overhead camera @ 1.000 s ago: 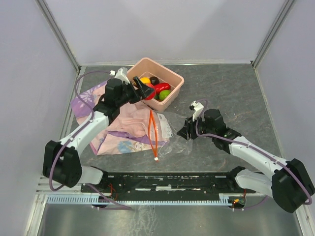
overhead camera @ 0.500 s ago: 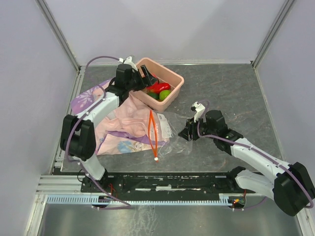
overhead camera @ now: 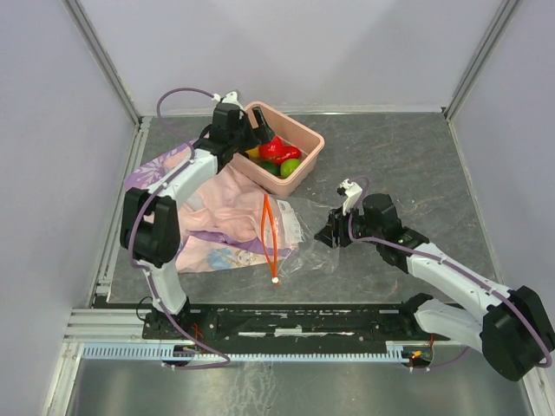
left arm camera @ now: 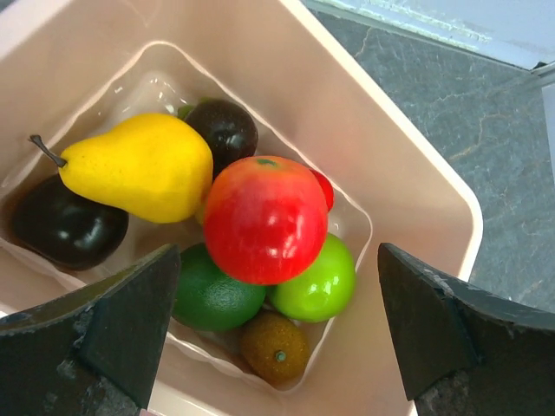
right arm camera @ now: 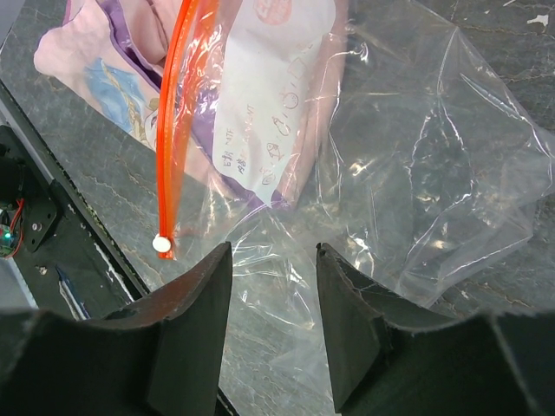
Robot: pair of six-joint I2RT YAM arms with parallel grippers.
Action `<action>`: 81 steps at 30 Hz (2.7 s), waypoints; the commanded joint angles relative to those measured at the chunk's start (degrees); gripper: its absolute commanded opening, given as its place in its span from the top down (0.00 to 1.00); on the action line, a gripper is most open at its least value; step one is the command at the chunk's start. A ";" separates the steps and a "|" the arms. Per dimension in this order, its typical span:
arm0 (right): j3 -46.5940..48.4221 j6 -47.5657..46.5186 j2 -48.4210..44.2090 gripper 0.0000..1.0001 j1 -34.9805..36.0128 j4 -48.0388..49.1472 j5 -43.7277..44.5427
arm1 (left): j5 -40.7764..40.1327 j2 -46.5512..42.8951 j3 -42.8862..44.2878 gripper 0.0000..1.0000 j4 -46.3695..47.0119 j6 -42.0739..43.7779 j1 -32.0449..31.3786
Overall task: Open the zip-top bag and remove the fake food
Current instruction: Place the fake fruit in the bin, then reset both arms
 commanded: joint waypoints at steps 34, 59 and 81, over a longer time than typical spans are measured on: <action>-1.22 -1.01 -13.89 0.19 -1.68 -5.77 11.11 | 18.10 -50.22 -42.72 0.00 15.15 -4.31 6.36; -10.25 15.11 -7.22 0.14 -3.02 4.97 16.30 | 27.97 -69.14 -76.36 0.18 30.39 -25.33 4.03; -10.67 14.44 -15.93 0.14 -3.26 2.79 11.92 | 6.60 -64.97 -71.42 0.18 25.40 -17.85 -17.41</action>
